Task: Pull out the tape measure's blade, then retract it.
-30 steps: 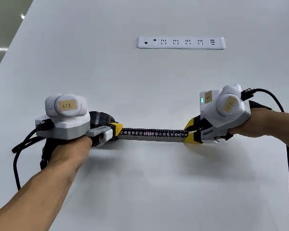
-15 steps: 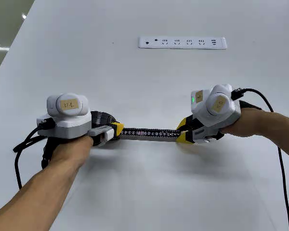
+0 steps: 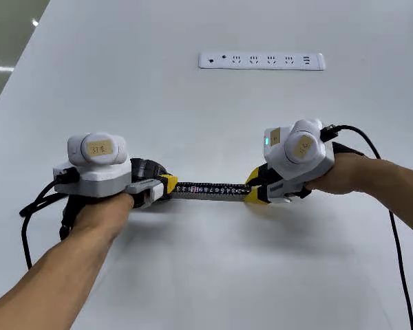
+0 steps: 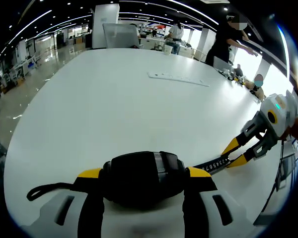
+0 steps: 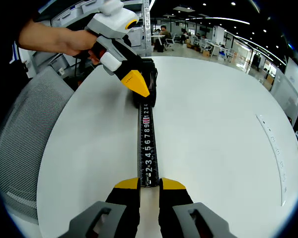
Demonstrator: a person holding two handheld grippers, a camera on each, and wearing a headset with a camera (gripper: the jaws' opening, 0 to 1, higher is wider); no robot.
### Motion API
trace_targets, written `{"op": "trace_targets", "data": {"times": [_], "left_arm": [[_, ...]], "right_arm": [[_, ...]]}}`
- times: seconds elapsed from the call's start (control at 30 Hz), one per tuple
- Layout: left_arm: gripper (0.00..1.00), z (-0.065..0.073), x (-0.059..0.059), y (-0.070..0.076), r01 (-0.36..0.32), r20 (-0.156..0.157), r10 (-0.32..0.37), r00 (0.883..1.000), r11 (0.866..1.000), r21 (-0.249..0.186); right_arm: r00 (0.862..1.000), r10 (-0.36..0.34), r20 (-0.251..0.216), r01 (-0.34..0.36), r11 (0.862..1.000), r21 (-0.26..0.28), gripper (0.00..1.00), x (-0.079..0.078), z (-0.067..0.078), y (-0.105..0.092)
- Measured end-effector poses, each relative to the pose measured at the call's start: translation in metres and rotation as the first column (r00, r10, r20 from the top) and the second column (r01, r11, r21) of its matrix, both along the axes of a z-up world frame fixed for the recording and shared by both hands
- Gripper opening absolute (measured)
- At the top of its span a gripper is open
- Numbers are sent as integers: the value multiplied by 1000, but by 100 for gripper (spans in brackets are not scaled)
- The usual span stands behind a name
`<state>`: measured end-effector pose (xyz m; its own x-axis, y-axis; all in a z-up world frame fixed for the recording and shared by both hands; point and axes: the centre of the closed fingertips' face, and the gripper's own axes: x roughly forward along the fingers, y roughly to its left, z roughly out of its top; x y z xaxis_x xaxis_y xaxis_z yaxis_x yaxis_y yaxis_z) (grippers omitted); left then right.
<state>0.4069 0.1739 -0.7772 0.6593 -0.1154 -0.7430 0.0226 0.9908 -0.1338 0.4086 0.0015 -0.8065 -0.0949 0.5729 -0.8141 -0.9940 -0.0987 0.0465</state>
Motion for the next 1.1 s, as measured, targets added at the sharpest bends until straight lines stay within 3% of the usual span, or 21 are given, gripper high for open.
{"op": "trace_targets", "data": {"times": [1.1], "left_arm": [[60,0,0,1,-2,-6,2,1000,1000,-7]], "right_arm": [[1000,13,-7,-13,1000,26,10,-3,0,35]]}}
